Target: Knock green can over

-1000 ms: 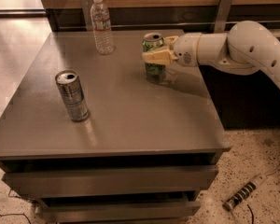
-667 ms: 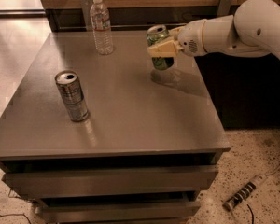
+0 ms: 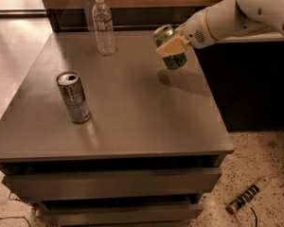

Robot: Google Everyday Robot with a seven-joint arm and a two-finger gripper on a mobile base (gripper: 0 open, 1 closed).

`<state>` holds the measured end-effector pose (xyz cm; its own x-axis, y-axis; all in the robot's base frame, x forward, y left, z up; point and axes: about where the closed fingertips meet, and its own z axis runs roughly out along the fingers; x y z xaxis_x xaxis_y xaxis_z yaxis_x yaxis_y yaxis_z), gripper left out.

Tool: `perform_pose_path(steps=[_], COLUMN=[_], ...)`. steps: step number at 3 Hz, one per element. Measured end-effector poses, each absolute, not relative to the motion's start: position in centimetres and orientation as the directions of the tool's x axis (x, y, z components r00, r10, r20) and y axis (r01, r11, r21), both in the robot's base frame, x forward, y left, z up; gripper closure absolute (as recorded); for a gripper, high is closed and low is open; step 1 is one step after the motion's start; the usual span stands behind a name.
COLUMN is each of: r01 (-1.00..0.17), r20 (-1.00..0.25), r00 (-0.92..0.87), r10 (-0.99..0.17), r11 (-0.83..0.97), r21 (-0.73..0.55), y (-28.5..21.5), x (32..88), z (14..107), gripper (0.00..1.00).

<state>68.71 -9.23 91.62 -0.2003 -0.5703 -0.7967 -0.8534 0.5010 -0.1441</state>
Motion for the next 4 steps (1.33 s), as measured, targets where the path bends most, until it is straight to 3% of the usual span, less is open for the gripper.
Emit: perform_pose_path(steps=[2, 4], r01=[-0.875, -0.916], r20=[-0.603, -0.481], r00=[-0.266, -0.256], r10=[-0.752, -0.839], r11=[0.451, 0.369], r21=[-0.177, -0.156], y=[-9.1, -7.5], x=[68.0, 68.1], z=[87.6, 83.6], gripper=[1.0, 1.0])
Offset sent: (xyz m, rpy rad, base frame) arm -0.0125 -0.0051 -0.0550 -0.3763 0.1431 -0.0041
